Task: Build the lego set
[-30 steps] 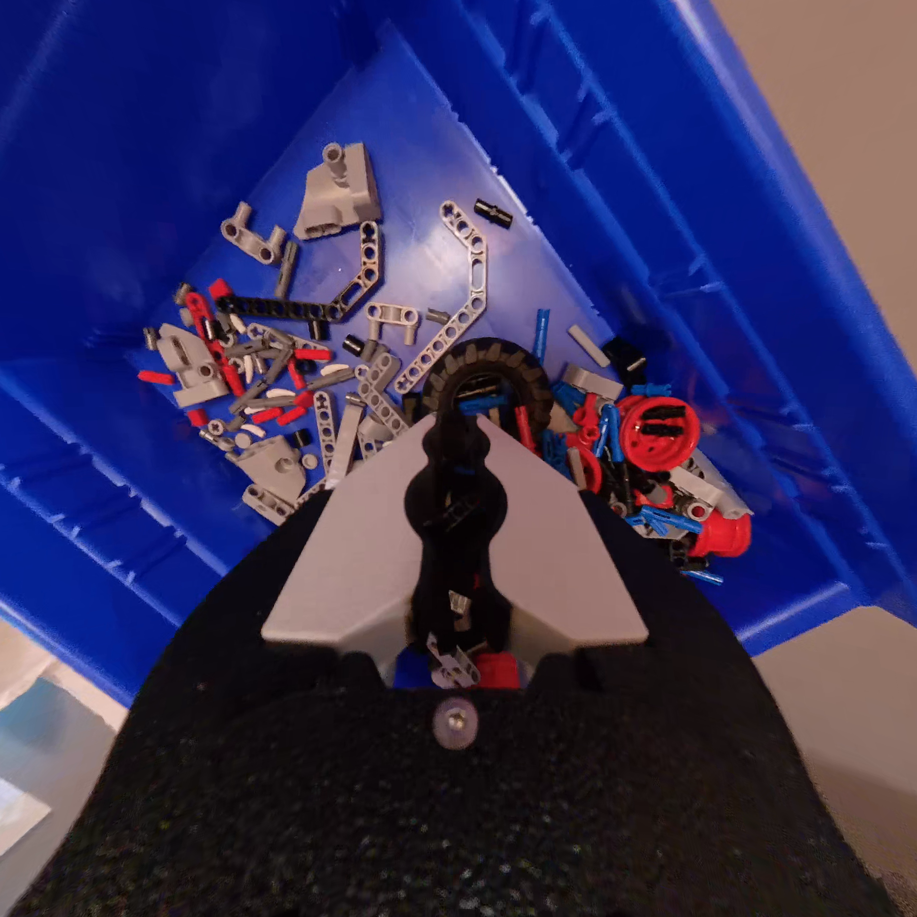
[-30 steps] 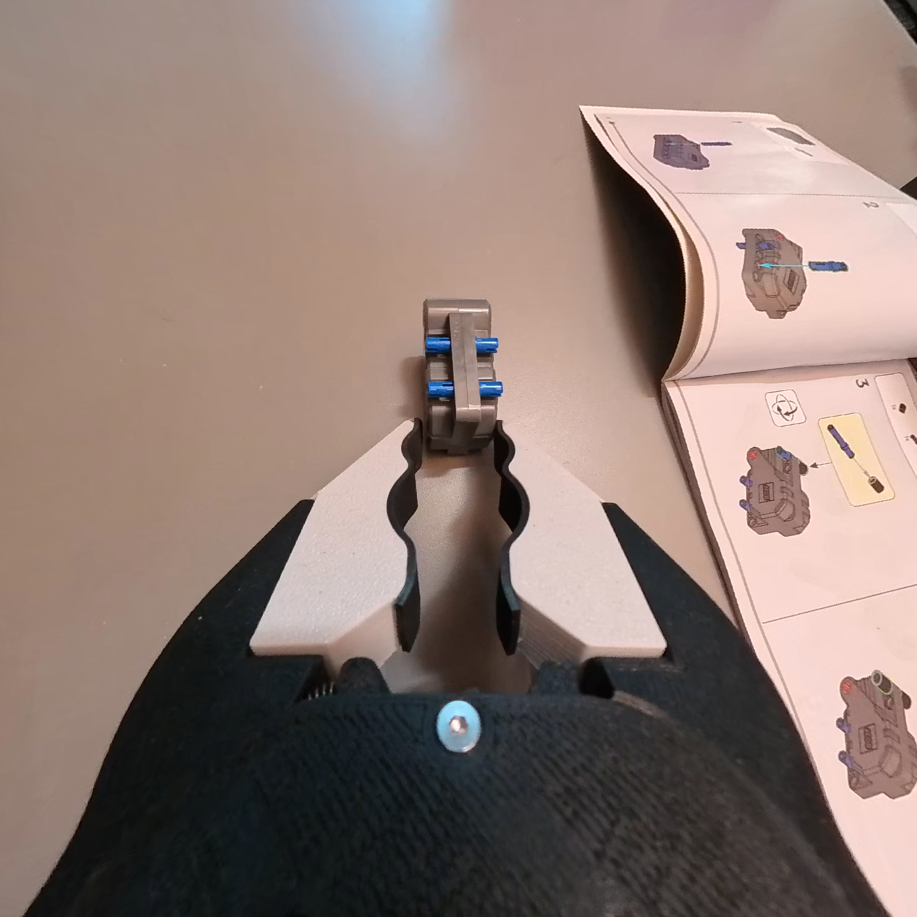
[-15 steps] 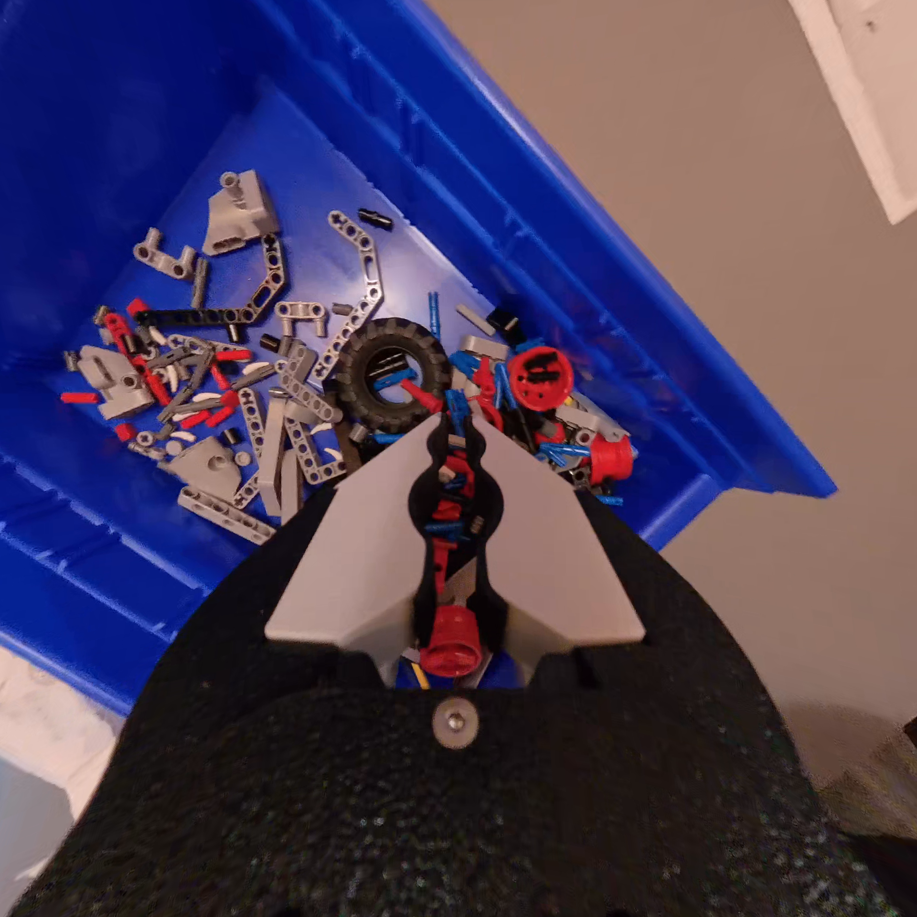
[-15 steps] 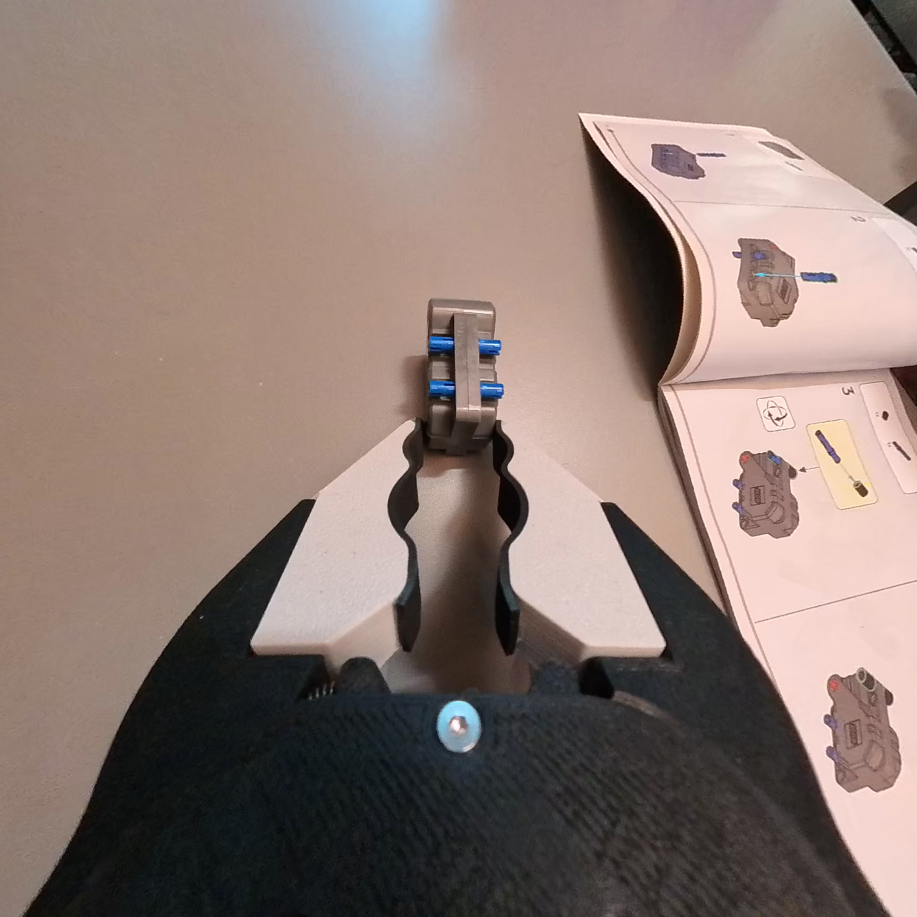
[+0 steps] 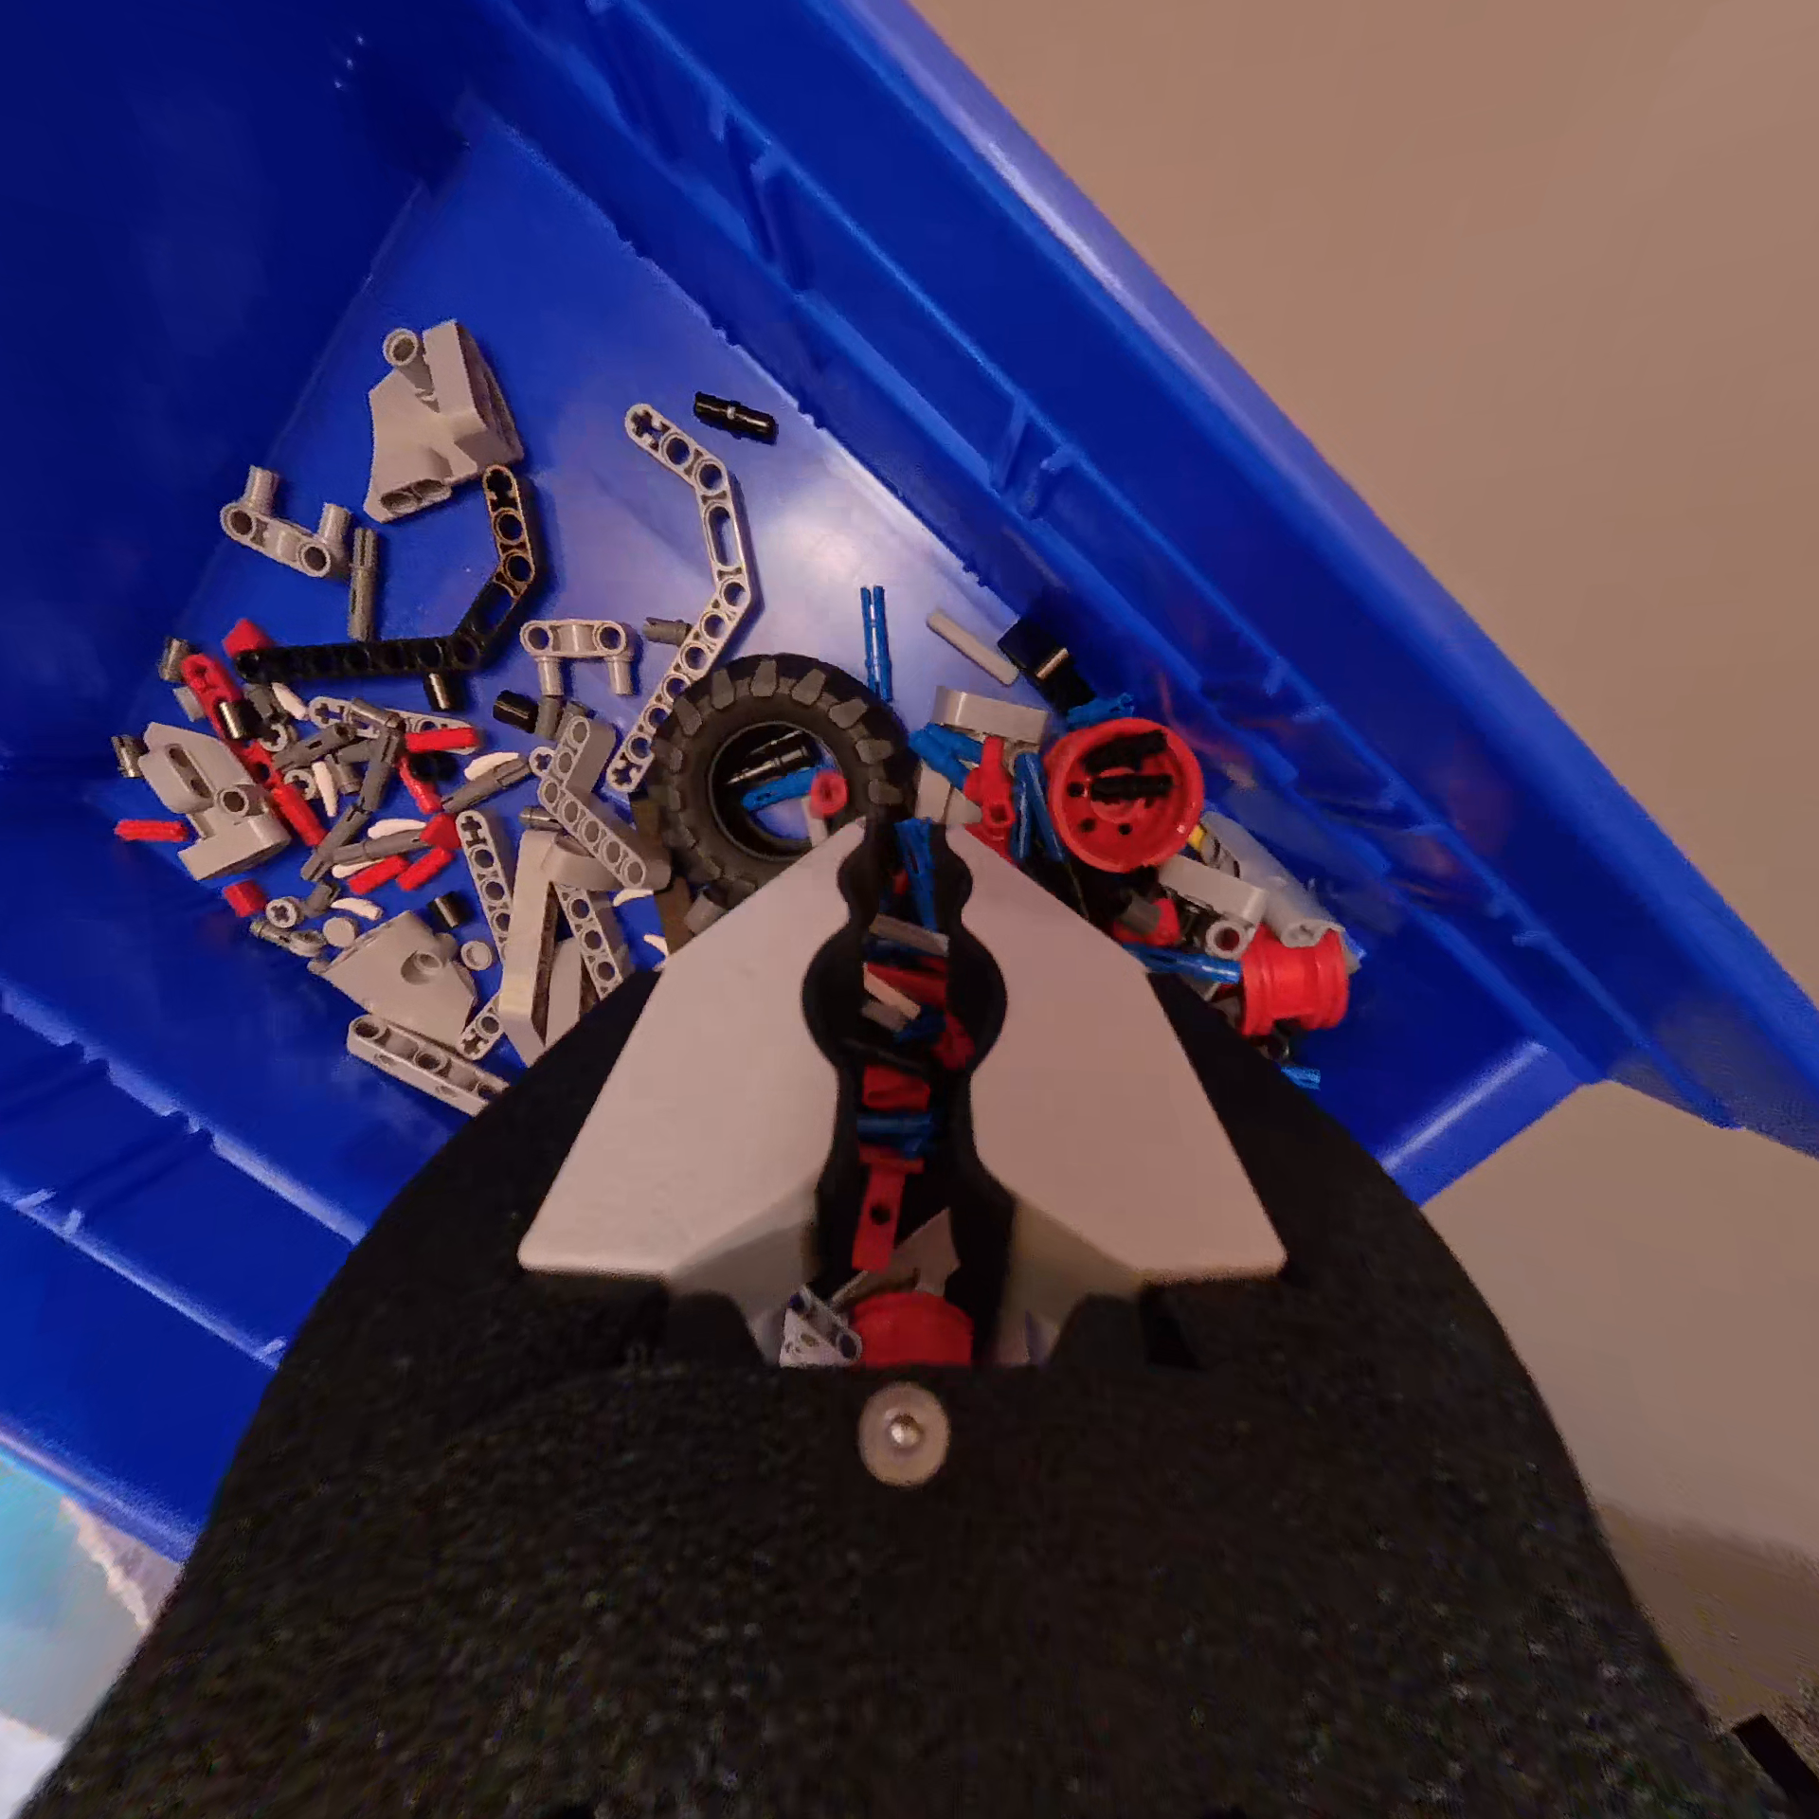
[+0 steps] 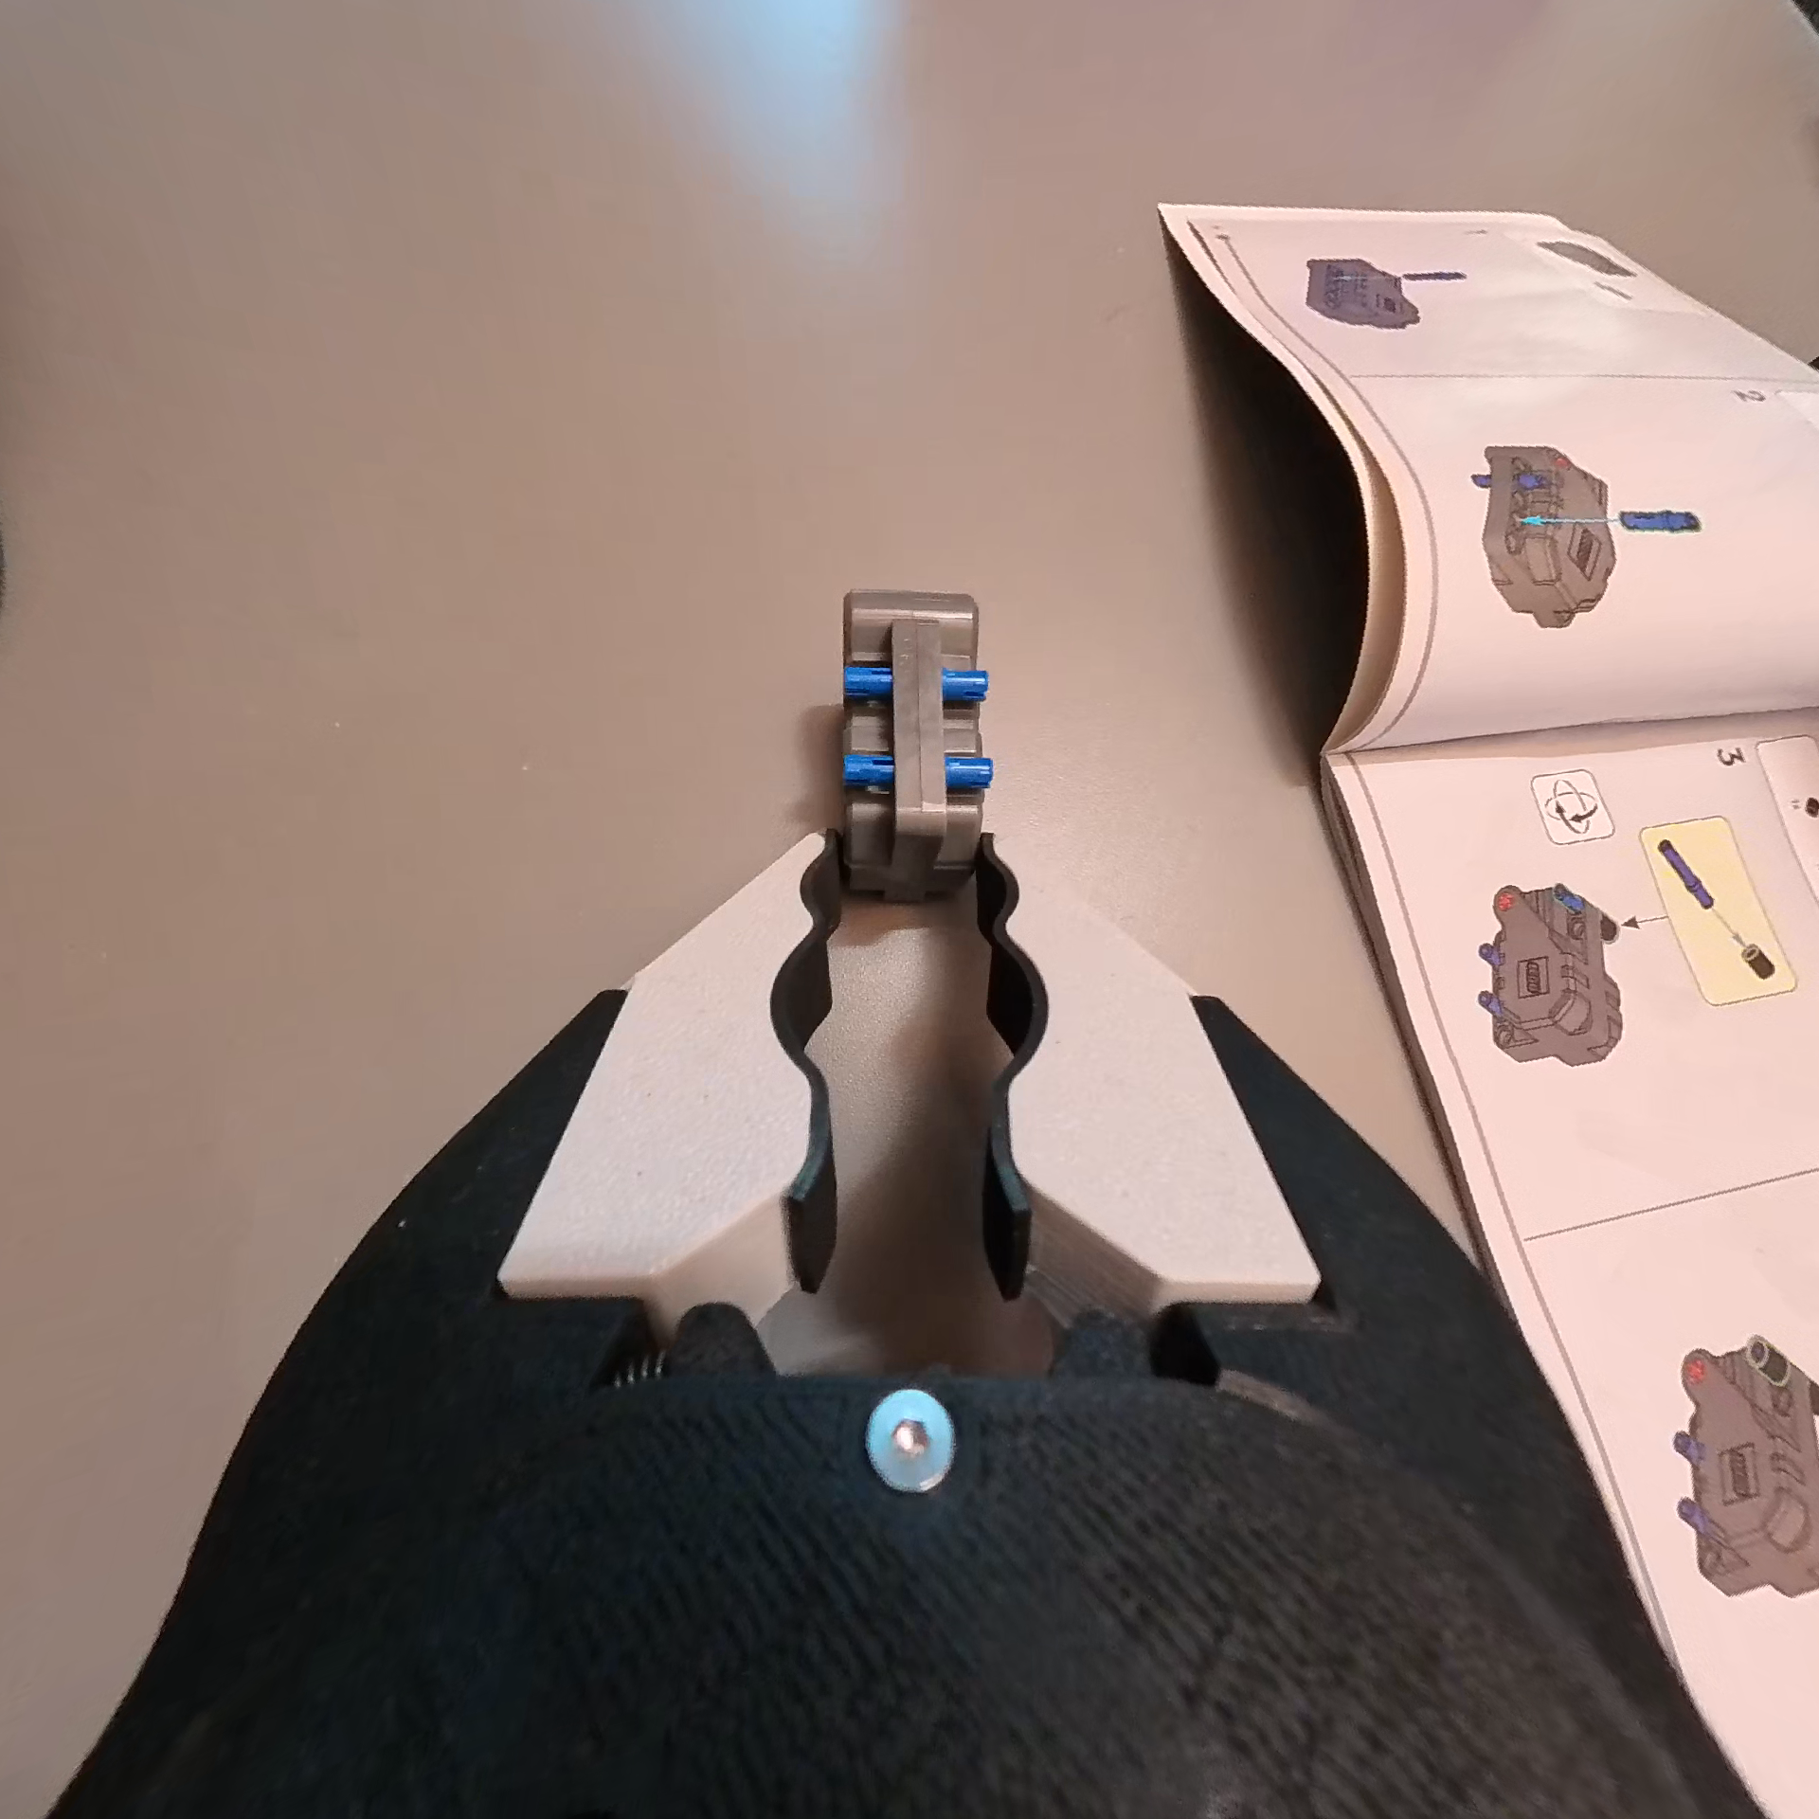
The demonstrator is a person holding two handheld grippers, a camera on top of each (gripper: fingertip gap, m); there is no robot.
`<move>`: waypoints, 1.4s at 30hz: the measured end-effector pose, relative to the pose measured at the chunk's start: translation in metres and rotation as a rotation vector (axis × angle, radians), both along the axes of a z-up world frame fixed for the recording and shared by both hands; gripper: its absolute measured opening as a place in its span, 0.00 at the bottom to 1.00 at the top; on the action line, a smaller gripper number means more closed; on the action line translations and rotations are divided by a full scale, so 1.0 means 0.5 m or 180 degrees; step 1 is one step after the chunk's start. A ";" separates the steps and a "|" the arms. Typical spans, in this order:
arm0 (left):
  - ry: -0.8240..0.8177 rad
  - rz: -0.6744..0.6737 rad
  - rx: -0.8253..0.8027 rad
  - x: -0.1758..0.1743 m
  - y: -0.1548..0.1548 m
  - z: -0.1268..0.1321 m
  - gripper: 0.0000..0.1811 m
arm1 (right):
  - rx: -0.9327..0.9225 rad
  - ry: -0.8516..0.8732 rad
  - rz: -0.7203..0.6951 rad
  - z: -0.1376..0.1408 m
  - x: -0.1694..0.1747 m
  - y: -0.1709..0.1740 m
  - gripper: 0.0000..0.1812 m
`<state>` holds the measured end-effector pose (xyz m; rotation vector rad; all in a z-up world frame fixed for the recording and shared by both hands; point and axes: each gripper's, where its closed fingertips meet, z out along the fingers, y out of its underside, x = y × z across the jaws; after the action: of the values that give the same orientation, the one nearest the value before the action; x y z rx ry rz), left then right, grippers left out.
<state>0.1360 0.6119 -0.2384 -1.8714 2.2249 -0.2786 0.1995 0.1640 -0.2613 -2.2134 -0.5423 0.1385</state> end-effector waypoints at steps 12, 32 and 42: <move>0.0187 -0.0086 0.0412 -0.007 0.004 -0.001 0.04 | -0.0001 0.0002 0.0000 0.000 0.000 0.000 0.14; 0.0279 0.0103 0.0587 -0.005 -0.005 -0.006 0.00 | 0.0036 -0.0060 0.0003 0.001 0.000 -0.001 0.14; -0.0270 0.0693 0.0062 0.000 0.013 0.036 0.00 | 0.0041 -0.0068 0.0004 0.001 0.000 -0.001 0.14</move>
<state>0.1358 0.6185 -0.2206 -2.0295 1.9423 -0.2912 0.1995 0.1636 -0.2608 -2.2043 -0.5550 0.1118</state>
